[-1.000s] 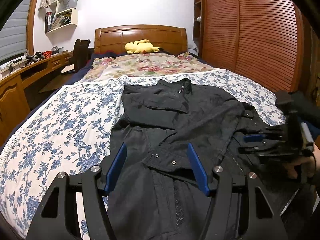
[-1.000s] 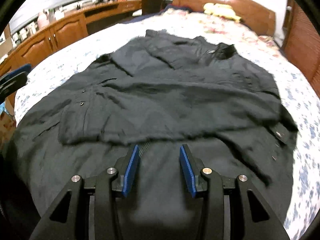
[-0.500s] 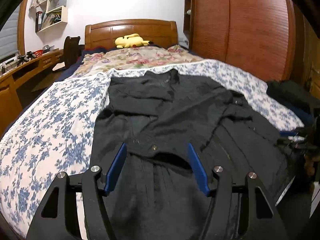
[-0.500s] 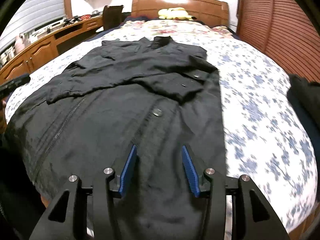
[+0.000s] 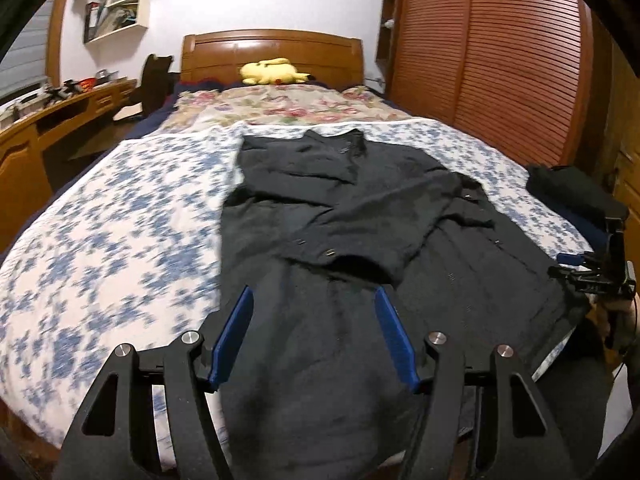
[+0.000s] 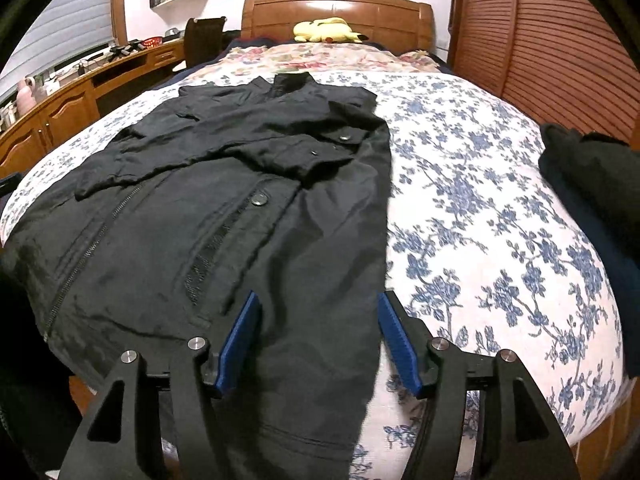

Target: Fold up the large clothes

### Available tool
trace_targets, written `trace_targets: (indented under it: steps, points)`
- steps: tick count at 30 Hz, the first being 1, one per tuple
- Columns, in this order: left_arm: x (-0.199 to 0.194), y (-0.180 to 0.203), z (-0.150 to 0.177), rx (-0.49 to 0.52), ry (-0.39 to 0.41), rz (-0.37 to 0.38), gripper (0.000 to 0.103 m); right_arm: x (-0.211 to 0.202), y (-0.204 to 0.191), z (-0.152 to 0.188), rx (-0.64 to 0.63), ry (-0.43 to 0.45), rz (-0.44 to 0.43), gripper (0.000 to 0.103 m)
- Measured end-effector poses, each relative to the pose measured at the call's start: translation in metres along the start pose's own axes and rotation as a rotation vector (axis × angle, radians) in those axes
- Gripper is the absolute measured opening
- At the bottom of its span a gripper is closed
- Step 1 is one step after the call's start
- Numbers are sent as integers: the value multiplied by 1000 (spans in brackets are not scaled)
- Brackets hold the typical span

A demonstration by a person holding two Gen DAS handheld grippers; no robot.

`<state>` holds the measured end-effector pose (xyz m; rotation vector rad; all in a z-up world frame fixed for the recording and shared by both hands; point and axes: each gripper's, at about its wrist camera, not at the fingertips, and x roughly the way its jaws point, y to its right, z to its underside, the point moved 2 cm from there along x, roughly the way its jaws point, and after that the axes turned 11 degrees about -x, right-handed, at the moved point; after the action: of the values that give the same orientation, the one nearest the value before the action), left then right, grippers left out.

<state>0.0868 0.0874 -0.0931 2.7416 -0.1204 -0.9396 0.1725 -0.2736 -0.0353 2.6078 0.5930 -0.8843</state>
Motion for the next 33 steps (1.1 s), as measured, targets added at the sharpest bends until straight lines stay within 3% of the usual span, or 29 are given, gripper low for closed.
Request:
trace_targets:
  steps: [11, 24, 33]
  points:
    - [-9, -38, 23, -43, -42, -41, 64, -5, 4, 4, 29, -17, -8, 64]
    - [6, -56, 57, -107, -144, -44, 43, -2, 4, 7, 32, -36, -21, 68]
    - [9, -51, 58, -112, -160, -46, 42, -3, 3, 9, 33, -34, -31, 68]
